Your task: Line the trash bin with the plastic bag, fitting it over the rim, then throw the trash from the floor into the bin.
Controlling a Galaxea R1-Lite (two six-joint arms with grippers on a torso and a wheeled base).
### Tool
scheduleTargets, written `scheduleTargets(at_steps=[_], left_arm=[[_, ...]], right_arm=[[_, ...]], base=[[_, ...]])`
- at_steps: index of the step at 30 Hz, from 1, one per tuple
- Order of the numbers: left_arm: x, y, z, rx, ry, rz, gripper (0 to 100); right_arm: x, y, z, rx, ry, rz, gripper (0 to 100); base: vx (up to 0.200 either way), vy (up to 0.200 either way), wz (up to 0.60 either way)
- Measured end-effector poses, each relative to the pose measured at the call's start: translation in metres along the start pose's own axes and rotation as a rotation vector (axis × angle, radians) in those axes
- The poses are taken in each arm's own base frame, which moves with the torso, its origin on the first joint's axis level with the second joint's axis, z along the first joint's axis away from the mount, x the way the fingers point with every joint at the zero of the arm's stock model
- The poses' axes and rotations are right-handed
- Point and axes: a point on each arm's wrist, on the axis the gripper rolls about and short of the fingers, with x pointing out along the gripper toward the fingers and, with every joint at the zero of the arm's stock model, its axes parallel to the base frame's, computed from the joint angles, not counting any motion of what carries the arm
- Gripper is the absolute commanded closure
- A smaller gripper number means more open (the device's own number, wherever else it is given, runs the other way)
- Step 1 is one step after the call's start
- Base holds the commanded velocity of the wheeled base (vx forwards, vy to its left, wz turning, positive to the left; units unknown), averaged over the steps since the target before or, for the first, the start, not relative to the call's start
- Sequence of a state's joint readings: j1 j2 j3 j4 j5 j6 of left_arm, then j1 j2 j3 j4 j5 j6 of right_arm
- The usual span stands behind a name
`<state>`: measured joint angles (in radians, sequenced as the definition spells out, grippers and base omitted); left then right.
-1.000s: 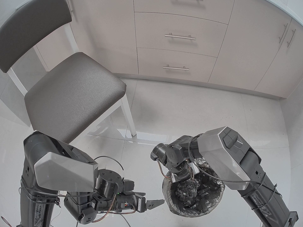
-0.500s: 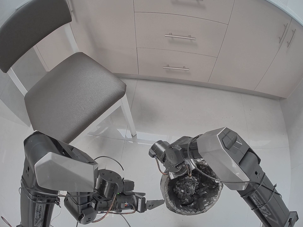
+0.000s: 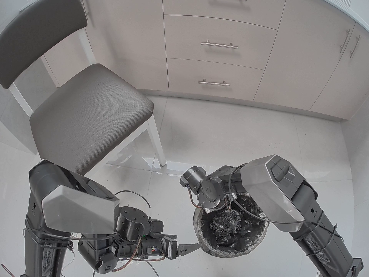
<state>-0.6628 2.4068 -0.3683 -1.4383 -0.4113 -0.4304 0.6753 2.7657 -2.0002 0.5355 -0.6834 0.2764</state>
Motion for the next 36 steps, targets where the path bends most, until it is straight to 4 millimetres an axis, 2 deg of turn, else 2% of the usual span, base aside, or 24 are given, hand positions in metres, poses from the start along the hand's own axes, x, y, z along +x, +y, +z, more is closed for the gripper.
scheduleTargets(at_steps=[7,25,29,36], left_arm=[[0.000,0.000,0.000,0.000,0.000,0.000,0],[0.000,0.000,0.000,0.001,0.002,0.001,0],[0.000,0.000,0.000,0.001,0.001,0.000,0],[0.000,0.000,0.000,0.001,0.001,0.000,0]], right_arm=[[-0.001,0.001,0.002,-0.024,-0.019,-0.001,100],[-0.002,0.000,0.025,-0.065,-0.190,0.003,100],[-0.001,0.000,0.022,-0.091,-0.168,-0.002,100],[-0.003,-0.008,0.008,-0.169,-0.030,-0.020,100]], base=[[0.000,0.000,0.00],[0.000,0.000,0.00],[0.000,0.000,0.00],[0.000,0.000,0.00]])
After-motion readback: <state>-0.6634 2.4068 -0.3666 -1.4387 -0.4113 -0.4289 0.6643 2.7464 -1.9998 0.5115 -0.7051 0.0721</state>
